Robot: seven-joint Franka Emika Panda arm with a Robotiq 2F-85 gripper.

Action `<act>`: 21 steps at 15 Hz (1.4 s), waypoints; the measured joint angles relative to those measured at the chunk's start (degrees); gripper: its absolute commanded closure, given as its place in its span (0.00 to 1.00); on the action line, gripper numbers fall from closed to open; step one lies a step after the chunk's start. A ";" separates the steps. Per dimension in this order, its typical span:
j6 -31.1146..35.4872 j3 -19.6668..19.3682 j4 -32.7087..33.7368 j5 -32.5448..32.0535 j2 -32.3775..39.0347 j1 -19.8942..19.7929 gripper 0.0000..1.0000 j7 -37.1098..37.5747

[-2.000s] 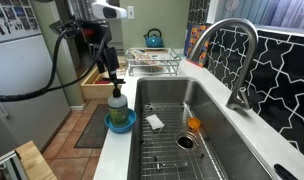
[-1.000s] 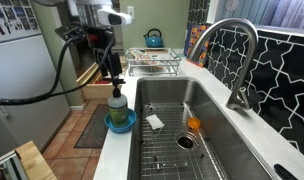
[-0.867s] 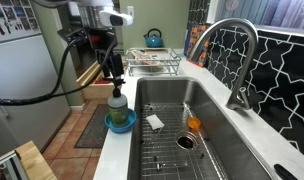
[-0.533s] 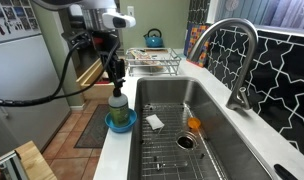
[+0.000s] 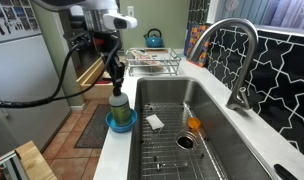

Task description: Remove the green bottle from the blue bowl and put it to the left of the bowl, flip the blue bowl to position it upside down

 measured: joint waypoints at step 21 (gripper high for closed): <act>0.51 3.82 10.77 7.71 6.56 11.19 0.96 -5.21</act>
